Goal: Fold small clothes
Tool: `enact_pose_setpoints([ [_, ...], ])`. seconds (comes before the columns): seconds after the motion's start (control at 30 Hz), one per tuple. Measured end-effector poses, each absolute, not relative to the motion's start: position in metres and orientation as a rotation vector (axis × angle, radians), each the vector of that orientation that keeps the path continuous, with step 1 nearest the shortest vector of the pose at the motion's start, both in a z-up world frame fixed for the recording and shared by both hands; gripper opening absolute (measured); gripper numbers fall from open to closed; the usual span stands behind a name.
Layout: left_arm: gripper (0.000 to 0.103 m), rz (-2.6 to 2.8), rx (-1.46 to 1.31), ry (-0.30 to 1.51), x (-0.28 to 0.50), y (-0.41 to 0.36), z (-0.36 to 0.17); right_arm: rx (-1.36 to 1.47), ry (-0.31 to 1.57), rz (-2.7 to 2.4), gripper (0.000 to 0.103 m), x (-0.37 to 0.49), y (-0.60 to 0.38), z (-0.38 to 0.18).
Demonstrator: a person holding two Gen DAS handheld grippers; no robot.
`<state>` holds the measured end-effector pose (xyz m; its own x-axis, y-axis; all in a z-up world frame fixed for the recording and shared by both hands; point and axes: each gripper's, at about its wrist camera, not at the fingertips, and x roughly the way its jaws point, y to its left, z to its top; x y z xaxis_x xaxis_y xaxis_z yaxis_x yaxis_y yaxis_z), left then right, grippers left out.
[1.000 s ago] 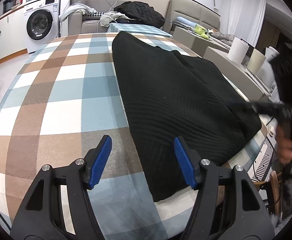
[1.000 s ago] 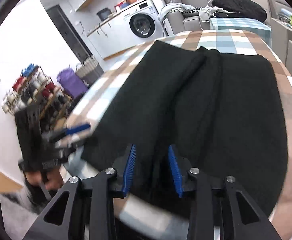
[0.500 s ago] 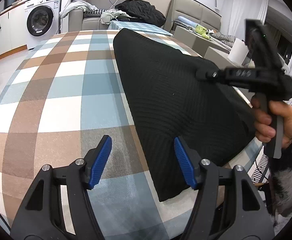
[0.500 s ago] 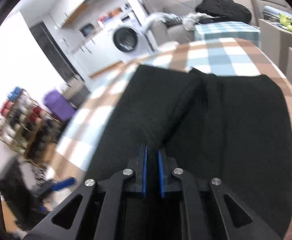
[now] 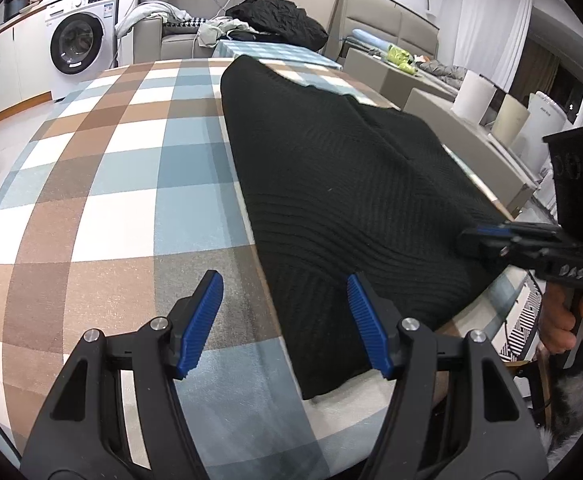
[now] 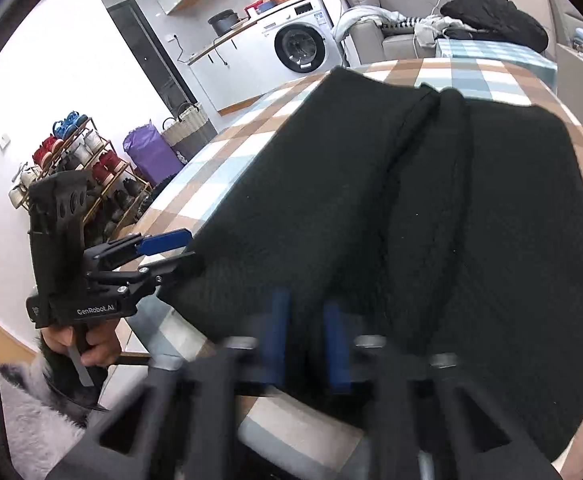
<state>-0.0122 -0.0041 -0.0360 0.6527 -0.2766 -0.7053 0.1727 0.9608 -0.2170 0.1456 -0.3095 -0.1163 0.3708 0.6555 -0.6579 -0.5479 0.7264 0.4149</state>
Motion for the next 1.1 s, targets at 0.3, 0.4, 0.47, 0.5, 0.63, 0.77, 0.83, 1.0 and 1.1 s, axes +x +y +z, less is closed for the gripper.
enact_pose_setpoints([
  [0.3, 0.062, -0.313, -0.1, 0.806, -0.019, -0.017, -0.033, 0.154, 0.946, 0.724, 0.018, 0.147, -0.33, -0.129],
  [0.4, 0.062, -0.327, -0.079, 0.803, -0.02, -0.022, -0.034, 0.198, 0.923, 0.7, 0.032, 0.151, -0.339, -0.123],
  [0.47, 0.062, -0.324, -0.076, 0.806, -0.02, -0.023, -0.035, 0.218, 0.926, 0.66, 0.04, 0.158, -0.343, -0.122],
  [0.5, 0.062, -0.323, -0.077, 0.807, -0.02, -0.023, -0.035, 0.241, 0.942, 0.632, 0.041, 0.165, -0.348, -0.123],
  [0.63, 0.062, -0.304, -0.089, 0.804, -0.019, -0.018, -0.034, 0.332, 1.014, 0.575, 0.041, 0.196, -0.353, -0.134],
  [0.77, 0.062, -0.285, -0.102, 0.805, -0.017, -0.011, -0.035, 0.34, 1.022, 0.54, 0.041, 0.217, -0.349, -0.132],
  [0.83, 0.062, -0.279, -0.112, 0.805, -0.016, -0.008, -0.035, 0.329, 1.015, 0.527, 0.041, 0.218, -0.353, -0.131],
  [1.0, 0.062, -0.276, -0.125, 0.822, -0.013, -0.005, -0.04, 0.324, 1.004, 0.525, 0.041, 0.208, -0.361, -0.13],
  [1.1, 0.062, -0.274, -0.12, 0.815, -0.014, -0.006, -0.038, 0.283, 0.986, 0.595, 0.041, 0.188, -0.359, -0.121],
])
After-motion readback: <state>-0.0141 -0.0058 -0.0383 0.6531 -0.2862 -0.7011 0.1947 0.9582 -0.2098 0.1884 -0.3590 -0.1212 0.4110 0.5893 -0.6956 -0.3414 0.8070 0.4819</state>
